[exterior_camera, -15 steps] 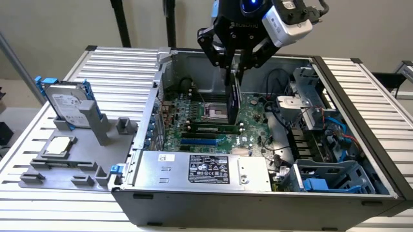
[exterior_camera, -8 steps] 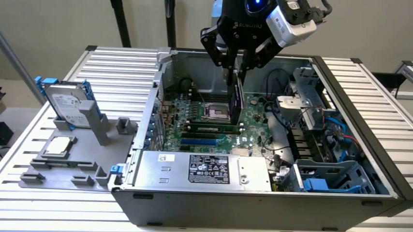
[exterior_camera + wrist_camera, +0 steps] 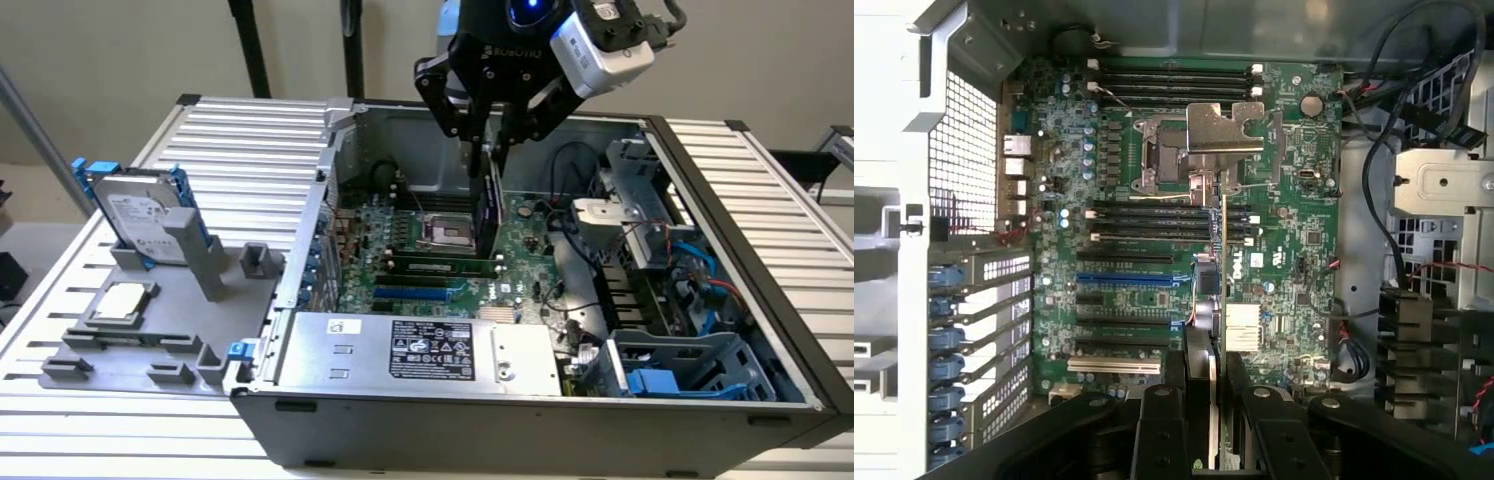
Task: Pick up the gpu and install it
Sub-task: 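Insert the gpu into the slot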
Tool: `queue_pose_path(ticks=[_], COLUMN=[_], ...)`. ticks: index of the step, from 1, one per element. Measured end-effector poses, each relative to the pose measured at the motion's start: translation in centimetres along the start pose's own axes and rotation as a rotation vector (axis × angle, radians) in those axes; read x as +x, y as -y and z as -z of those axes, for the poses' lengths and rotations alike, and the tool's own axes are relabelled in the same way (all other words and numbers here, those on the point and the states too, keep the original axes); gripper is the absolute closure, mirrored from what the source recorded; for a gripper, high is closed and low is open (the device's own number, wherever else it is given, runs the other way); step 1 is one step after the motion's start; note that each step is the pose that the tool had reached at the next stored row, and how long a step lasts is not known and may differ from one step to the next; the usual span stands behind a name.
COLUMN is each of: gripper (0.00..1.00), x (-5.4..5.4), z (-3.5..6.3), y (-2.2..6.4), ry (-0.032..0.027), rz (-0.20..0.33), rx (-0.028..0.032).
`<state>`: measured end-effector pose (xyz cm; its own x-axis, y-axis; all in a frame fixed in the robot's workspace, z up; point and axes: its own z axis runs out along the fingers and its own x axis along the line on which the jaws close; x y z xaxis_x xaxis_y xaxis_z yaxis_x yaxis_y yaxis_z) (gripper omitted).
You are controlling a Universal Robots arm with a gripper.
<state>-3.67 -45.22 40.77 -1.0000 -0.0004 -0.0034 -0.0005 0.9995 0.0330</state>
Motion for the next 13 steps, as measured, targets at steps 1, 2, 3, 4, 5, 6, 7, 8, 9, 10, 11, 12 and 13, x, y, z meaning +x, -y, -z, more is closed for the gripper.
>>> queue_pose_path(ticks=[1,2,3,4,5,6,7,8,9,10,11,12,13], gripper=[0.73,0.73,0.73,0.73,0.73,0.73,0.73,0.73,0.73,0.73,0.73,0.73,0.73], x=[0.0,0.01,0.01,0.01,0.02,0.02,0.02,0.02,0.02,0.02,0.02,0.02,0.02], z=[0.0,-0.01,-0.03,-0.05,-0.08,-0.12,-0.14,-0.18,-0.21,-0.25,-0.29,-0.32,-0.36], y=[0.0,0.0,0.0,0.0,0.0,0.0,0.0,0.0,0.01,0.01,0.01,0.01,0.01], ry=[0.0,0.0002,-0.0002,-0.0007,-0.0013,-0.0018,-0.0025,-0.0031,-0.0036,-0.0042,-0.0047,-0.0054,-0.0059], rz=[0.0,0.006,0.024,0.041,0.06,0.078,0.096,0.114,0.132,0.15,0.168,0.187,0.205], rx=[0.0004,0.0014,0.0015,0.0015,0.0014,0.0012,0.0012,0.0011,0.0005,0.0,-0.0004,-0.0005,-0.0006])
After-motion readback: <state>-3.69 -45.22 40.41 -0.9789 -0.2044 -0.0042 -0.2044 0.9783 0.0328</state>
